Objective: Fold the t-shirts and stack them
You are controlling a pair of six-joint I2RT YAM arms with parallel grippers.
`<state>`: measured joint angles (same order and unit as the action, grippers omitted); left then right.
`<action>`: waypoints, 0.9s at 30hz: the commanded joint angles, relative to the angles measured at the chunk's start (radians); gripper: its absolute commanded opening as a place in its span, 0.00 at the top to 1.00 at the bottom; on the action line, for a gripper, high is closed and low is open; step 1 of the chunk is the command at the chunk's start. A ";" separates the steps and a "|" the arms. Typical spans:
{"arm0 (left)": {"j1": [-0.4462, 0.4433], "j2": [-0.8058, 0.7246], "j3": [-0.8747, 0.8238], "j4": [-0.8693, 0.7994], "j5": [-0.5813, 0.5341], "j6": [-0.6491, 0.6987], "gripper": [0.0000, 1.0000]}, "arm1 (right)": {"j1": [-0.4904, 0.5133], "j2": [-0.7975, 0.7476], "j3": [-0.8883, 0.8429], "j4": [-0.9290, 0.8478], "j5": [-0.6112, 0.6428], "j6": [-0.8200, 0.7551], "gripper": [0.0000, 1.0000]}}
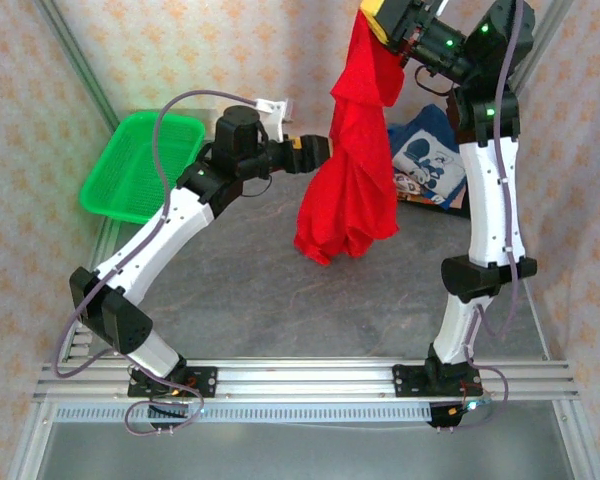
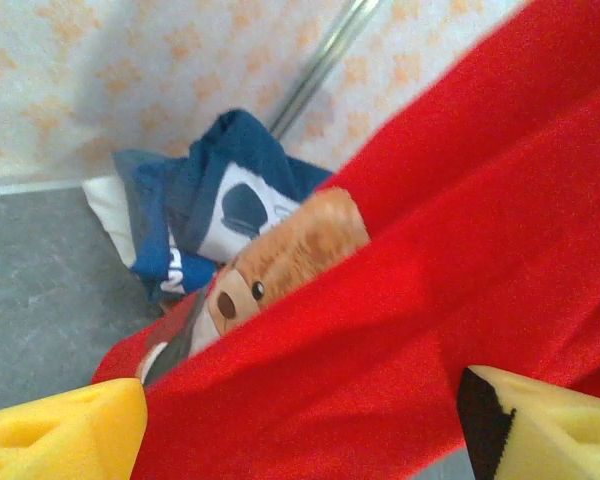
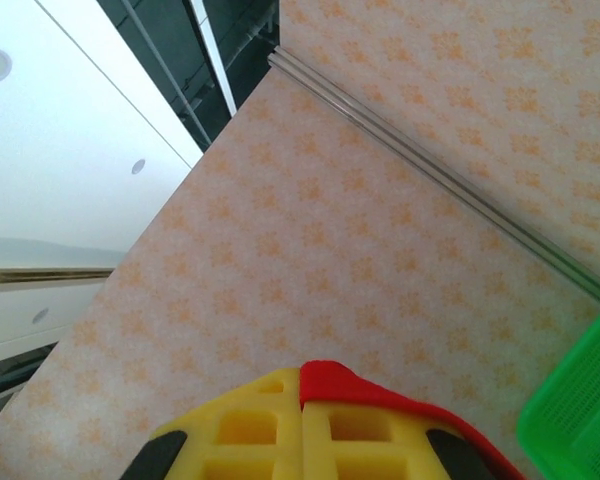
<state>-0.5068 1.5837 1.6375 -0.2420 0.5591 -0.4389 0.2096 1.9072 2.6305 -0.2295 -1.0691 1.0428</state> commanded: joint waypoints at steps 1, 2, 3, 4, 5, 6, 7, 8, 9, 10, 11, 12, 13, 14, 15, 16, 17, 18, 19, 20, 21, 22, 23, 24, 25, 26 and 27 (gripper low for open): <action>-0.011 0.024 0.022 -0.090 0.049 0.061 0.18 | 0.020 -0.006 0.041 0.088 -0.029 0.057 1.00; -0.016 0.034 0.025 -0.085 0.048 0.063 0.18 | 0.024 -0.006 0.040 0.088 -0.033 0.057 1.00; -0.020 0.048 0.033 -0.081 0.050 0.065 0.18 | 0.025 -0.004 0.040 0.089 -0.034 0.060 1.00; -0.025 0.065 0.048 -0.092 0.044 0.078 0.18 | 0.025 -0.005 0.041 0.090 -0.037 0.064 1.00; -0.029 0.081 0.063 -0.111 0.030 0.090 0.19 | 0.025 -0.007 0.041 0.092 -0.039 0.066 1.00; -0.029 0.097 0.072 -0.119 0.020 0.098 0.21 | 0.026 -0.009 0.041 0.094 -0.042 0.067 1.00; -0.029 0.108 0.078 -0.119 0.023 0.107 0.23 | 0.026 -0.012 0.040 0.095 -0.042 0.065 1.00; -0.030 0.118 0.084 -0.117 0.032 0.112 0.26 | 0.025 -0.016 0.039 0.096 -0.042 0.063 1.00; -0.032 0.128 0.093 -0.119 0.045 0.119 0.35 | 0.025 -0.017 0.037 0.095 -0.042 0.063 1.00; -0.035 0.136 0.106 -0.142 0.039 0.144 0.49 | 0.026 -0.019 0.037 0.093 -0.043 0.062 1.00; -0.035 0.140 0.123 -0.186 0.006 0.179 0.64 | 0.025 -0.019 0.037 0.091 -0.043 0.060 1.00; -0.028 0.129 0.132 -0.219 -0.057 0.205 0.78 | 0.026 -0.021 0.037 0.086 -0.043 0.055 1.00; -0.012 0.108 0.120 -0.219 -0.105 0.210 0.89 | 0.026 -0.023 0.037 0.078 -0.043 0.047 1.00; 0.016 0.082 0.105 -0.207 -0.132 0.199 0.94 | 0.025 -0.025 0.037 0.069 -0.043 0.037 1.00; 0.051 0.049 0.083 -0.190 -0.160 0.182 0.96 | 0.025 -0.028 0.037 0.057 -0.046 0.025 1.00; 0.091 0.014 0.067 -0.183 -0.187 0.171 0.96 | 0.025 -0.033 0.038 0.037 -0.046 0.004 1.00; 0.122 -0.013 0.061 -0.188 -0.211 0.173 0.96 | 0.025 -0.037 0.038 0.021 -0.046 -0.013 1.00; 0.146 -0.041 0.064 -0.201 -0.243 0.185 0.96 | 0.025 -0.040 0.036 0.004 -0.044 -0.035 1.00; 0.163 -0.062 0.075 -0.218 -0.257 0.204 0.96 | 0.024 -0.042 0.036 -0.011 -0.039 -0.053 1.00; 0.169 -0.076 0.091 -0.238 -0.264 0.227 0.96 | 0.022 -0.043 0.036 -0.017 -0.032 -0.064 1.00; 0.171 -0.086 0.126 -0.270 -0.273 0.254 0.96 | 0.019 -0.042 0.036 -0.017 -0.028 -0.067 1.00; 0.172 -0.096 0.162 -0.303 -0.281 0.278 0.96 | 0.014 -0.041 0.036 -0.009 -0.026 -0.063 1.00; 0.172 -0.105 0.187 -0.324 -0.302 0.296 0.95 | 0.010 -0.040 0.036 -0.005 -0.020 -0.061 1.00; 0.171 -0.119 0.205 -0.339 -0.331 0.313 0.95 | 0.003 -0.040 0.036 -0.007 -0.012 -0.068 1.00; 0.171 -0.135 0.218 -0.346 -0.369 0.330 0.95 | -0.004 -0.041 0.035 -0.021 -0.004 -0.084 1.00; 0.171 -0.147 0.227 -0.352 -0.396 0.354 0.95 | -0.012 -0.043 0.036 -0.040 0.009 -0.104 1.00; 0.171 -0.160 0.239 -0.364 -0.425 0.376 0.94 | -0.023 -0.049 0.036 -0.077 0.026 -0.133 1.00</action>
<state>-0.3267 1.4765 1.8214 -0.5598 0.2474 -0.1623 0.2146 1.9079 2.6312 -0.2775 -1.0840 0.9749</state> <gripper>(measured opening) 0.060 0.042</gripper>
